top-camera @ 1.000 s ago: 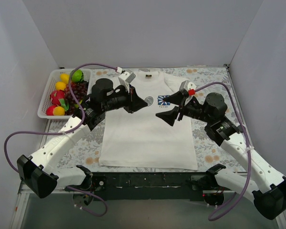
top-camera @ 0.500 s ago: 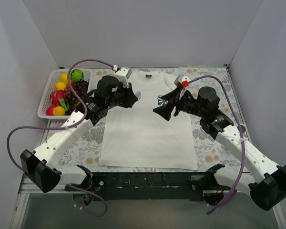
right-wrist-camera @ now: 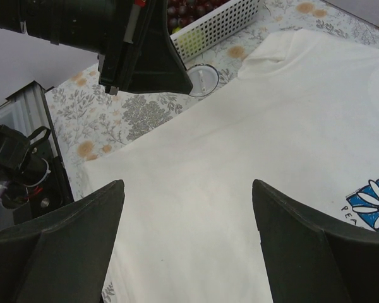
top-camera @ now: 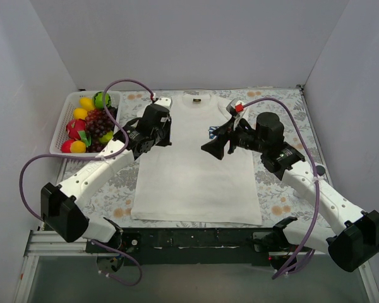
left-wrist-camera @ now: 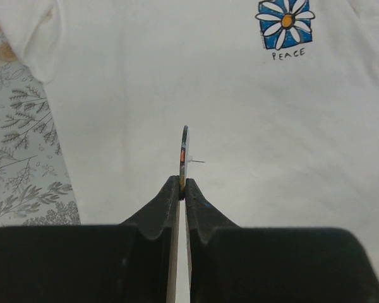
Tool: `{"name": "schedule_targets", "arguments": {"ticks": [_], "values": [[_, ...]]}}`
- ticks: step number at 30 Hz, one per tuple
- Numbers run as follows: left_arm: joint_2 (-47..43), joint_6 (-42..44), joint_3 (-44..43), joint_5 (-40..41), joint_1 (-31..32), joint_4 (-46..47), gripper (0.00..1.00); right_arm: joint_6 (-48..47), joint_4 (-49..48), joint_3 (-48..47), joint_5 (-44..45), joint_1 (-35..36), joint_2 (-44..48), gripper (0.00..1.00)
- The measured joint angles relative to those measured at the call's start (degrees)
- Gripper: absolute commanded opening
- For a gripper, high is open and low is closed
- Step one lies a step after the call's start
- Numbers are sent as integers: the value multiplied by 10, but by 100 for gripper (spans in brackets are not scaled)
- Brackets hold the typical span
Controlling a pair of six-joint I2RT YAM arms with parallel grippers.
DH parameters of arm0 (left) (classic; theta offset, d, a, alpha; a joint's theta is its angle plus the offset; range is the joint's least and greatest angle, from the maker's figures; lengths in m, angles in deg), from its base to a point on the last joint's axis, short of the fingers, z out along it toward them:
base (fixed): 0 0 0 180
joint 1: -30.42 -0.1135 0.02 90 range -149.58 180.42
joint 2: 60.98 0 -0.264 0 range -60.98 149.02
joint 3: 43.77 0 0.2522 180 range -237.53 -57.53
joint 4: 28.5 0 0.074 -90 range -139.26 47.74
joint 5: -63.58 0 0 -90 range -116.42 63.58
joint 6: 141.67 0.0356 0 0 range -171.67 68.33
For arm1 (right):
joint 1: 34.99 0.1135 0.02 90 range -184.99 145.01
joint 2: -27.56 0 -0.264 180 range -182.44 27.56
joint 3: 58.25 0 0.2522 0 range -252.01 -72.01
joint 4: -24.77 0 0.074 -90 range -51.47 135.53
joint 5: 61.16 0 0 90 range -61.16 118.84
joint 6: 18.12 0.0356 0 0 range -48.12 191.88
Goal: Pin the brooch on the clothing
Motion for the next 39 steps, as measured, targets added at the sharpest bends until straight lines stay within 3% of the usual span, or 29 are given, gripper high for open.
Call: {"name": "schedule_targets", "arguments": {"ticks": [8, 23, 29, 39], "values": [[35, 0, -2, 39, 0, -20, 0, 8, 18, 0, 7, 0, -2, 90], [37, 0, 14, 14, 3, 3, 0, 22, 23, 3, 9, 0, -19, 93], [24, -1, 45, -61, 3, 45, 0, 29, 23, 13, 4, 0, -22, 93], [-83, 0, 85, -202, 3, 142, 0, 41, 8, 13, -23, 0, -22, 93]]}}
